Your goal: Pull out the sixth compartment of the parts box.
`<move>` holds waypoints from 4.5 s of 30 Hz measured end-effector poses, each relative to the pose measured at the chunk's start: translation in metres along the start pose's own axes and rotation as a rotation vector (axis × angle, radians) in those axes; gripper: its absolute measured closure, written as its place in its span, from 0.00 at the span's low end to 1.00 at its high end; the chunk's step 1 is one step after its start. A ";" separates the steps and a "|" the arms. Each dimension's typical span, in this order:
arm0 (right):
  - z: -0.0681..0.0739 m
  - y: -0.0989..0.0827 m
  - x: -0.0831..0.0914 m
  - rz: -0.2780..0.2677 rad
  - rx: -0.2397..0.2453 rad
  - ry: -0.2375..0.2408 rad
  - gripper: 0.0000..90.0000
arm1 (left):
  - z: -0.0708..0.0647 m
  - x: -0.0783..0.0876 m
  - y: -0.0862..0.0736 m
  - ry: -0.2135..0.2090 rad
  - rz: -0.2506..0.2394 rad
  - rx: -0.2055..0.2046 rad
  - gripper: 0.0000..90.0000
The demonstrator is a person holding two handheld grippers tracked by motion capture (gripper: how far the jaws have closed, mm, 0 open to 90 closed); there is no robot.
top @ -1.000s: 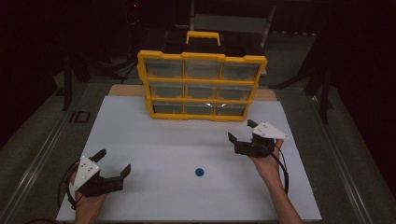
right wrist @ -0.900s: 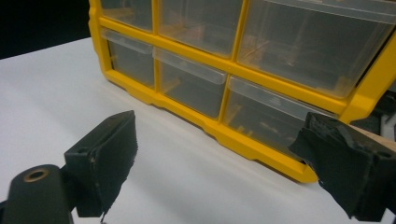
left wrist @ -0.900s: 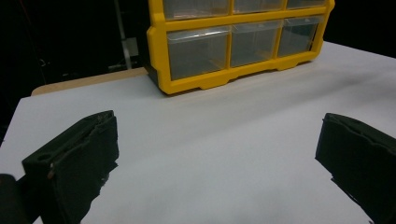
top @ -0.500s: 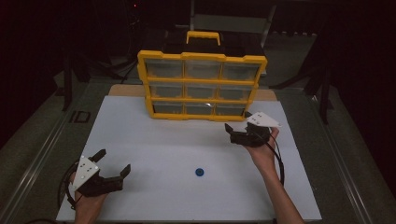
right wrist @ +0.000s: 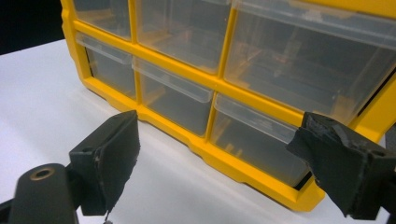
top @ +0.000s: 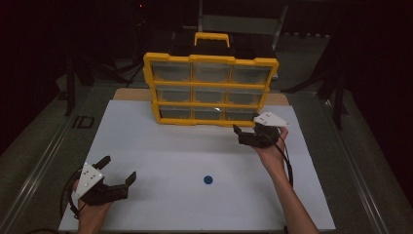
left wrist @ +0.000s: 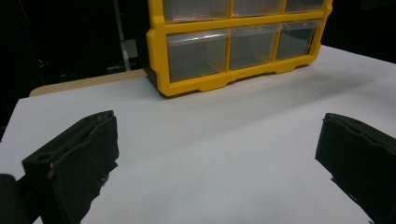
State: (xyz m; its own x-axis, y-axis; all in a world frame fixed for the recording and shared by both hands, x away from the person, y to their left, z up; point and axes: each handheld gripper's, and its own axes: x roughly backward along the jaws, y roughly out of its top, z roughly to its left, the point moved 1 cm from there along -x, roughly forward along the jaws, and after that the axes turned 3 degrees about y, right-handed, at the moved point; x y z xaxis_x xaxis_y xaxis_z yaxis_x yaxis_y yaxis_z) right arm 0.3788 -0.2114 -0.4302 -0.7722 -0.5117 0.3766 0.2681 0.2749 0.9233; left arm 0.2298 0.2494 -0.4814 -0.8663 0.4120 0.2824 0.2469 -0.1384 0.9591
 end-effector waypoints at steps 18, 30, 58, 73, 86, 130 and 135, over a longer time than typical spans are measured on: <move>-0.006 0.021 -0.015 0.038 0.043 -0.033 0.16 | 0.000 0.000 0.000 0.001 -0.001 0.002 0.00; -0.012 0.026 -0.026 0.102 0.136 -0.097 0.17 | 0.001 0.001 0.001 0.001 -0.003 0.000 0.00; -0.012 0.034 -0.037 0.209 0.362 -0.232 0.20 | 0.001 0.001 0.000 0.000 -0.001 0.001 0.00; -0.003 0.037 -0.042 0.262 0.586 -0.317 0.20 | 0.001 0.000 0.000 -0.002 0.000 0.003 0.00; -0.001 0.039 -0.046 0.299 0.704 -0.379 0.19 | 0.000 0.001 0.000 -0.001 0.002 0.002 0.00; 0.006 0.044 -0.067 0.345 1.206 -0.676 0.30 | 0.000 0.000 0.000 0.001 0.004 0.001 0.00; 0.003 0.045 -0.071 0.339 1.207 -0.698 0.31 | 0.000 0.000 0.000 0.002 0.006 -0.005 0.00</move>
State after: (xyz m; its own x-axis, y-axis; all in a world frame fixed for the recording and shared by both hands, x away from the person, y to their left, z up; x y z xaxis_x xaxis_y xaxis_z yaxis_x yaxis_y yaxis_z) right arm 0.4441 -0.1606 -0.4157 -0.9857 0.1170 0.1215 0.1224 0.9918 0.0376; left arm 0.2295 0.2496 -0.4811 -0.8659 0.4089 0.2883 0.2501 -0.1455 0.9572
